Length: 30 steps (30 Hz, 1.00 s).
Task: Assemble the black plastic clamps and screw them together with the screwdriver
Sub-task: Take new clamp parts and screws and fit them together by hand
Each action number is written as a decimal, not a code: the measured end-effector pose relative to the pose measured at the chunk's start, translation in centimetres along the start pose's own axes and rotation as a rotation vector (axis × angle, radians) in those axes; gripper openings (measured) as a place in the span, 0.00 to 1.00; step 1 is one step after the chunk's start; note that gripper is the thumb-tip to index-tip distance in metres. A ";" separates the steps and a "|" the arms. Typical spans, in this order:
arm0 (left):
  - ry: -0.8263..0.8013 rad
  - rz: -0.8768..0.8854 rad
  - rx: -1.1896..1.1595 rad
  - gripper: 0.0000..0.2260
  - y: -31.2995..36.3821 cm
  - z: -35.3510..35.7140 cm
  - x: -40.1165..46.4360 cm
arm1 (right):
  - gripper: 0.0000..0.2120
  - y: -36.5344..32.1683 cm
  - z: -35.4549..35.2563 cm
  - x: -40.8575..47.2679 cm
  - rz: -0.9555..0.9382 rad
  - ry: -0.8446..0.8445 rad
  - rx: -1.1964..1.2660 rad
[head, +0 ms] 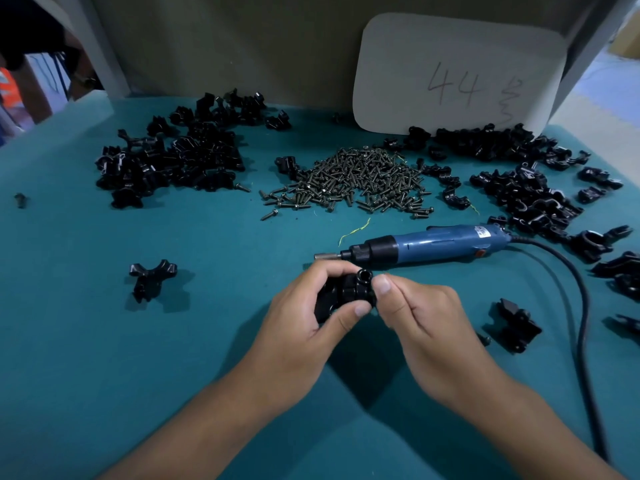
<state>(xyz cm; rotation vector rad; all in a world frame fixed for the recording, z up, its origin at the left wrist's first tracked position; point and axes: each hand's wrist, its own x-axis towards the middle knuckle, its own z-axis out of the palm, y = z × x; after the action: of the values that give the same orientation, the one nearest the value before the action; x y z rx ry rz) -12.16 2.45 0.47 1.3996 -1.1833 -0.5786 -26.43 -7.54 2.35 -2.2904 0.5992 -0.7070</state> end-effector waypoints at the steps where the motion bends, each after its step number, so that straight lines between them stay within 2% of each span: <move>1: 0.000 0.001 0.010 0.13 -0.1 0.0 0.0 | 0.21 0.1 -0.1 0.0 -0.003 0.000 -0.025; 3: 0.007 -0.008 0.024 0.12 -0.1 -0.1 0.0 | 0.21 0.3 -0.6 0.0 -0.014 0.000 -0.090; 8: 0.003 -0.017 0.050 0.12 -0.1 0.0 -0.1 | 0.05 0.9 -1.7 0.2 -0.089 -0.058 -0.118; 9: 0.003 -0.015 0.060 0.12 0.0 0.0 -0.1 | 0.06 1.0 -1.7 0.2 -0.091 -0.060 -0.122; 13: -0.019 0.000 0.097 0.11 0.1 0.1 -0.2 | 0.20 1.1 -0.9 0.4 -0.078 0.007 -0.172; 15: -0.023 -0.001 0.098 0.10 0.1 0.1 -0.3 | 0.21 1.1 -0.8 0.4 -0.061 0.036 -0.199; 17: -0.014 -0.008 0.100 0.10 0.1 0.0 -0.3 | 0.19 1.0 -1.1 0.4 -0.057 0.059 -0.146; 20: 0.015 -0.036 0.101 0.10 -0.1 -0.3 -0.3 | 0.10 0.8 -2.0 0.4 -0.073 0.011 -0.040; 22: 0.021 -0.049 0.093 0.11 -0.2 -0.4 -0.3 | 0.05 0.9 -2.2 0.5 -0.127 -0.005 -0.054; 24: 0.015 -0.057 0.093 0.11 -0.2 -0.3 -0.2 | 0.03 1.0 -2.0 0.6 -0.173 0.026 -0.087; 27: 0.008 -0.059 0.082 0.12 -0.2 -0.3 -0.1 | 0.02 0.8 -1.5 0.6 -0.111 0.049 -0.055; 30: 0.002 -0.037 0.078 0.12 -0.1 -0.3 -0.2 | 0.06 0.7 -1.0 0.6 -0.046 0.046 -0.023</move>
<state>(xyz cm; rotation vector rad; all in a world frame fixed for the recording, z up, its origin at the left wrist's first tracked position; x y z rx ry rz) -11.94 2.73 0.37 1.4903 -1.1920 -0.5618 -26.80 -8.83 2.68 -2.3207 0.5808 -0.7804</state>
